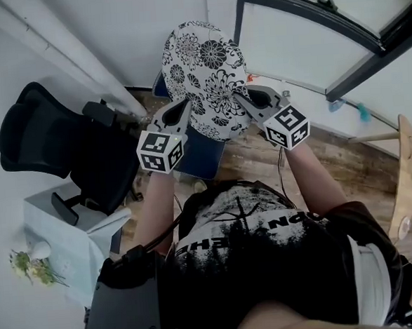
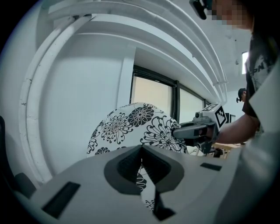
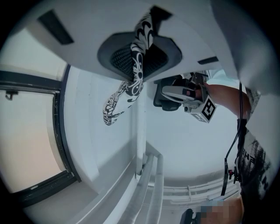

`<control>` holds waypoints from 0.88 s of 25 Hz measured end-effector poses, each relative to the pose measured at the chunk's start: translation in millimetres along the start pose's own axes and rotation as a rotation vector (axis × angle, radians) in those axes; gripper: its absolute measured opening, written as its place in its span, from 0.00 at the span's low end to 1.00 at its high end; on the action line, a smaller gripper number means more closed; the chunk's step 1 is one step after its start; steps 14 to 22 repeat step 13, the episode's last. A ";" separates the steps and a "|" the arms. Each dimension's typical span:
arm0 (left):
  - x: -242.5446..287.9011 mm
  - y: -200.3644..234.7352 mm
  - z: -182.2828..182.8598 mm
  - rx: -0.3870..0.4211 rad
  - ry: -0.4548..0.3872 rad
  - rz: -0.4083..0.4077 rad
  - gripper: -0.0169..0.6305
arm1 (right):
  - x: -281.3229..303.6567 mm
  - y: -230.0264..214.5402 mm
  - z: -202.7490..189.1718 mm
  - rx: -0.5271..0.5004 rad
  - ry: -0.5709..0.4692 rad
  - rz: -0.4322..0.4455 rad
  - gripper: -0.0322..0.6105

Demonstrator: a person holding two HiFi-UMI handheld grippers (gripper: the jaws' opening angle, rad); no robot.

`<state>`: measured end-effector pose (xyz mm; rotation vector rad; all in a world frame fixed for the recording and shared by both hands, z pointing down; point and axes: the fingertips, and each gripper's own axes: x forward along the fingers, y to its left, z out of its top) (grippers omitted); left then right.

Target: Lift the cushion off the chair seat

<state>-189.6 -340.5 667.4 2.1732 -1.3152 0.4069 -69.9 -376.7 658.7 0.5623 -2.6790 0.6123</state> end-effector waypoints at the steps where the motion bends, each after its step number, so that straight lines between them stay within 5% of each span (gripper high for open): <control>1: 0.6 0.2 -1.3 -0.002 0.001 0.002 0.05 | 0.1 -0.1 0.1 0.005 -0.002 0.003 0.12; 22: 9.9 -8.3 6.7 -0.004 -0.008 0.005 0.05 | -2.6 -6.5 4.7 -0.011 -0.012 0.012 0.12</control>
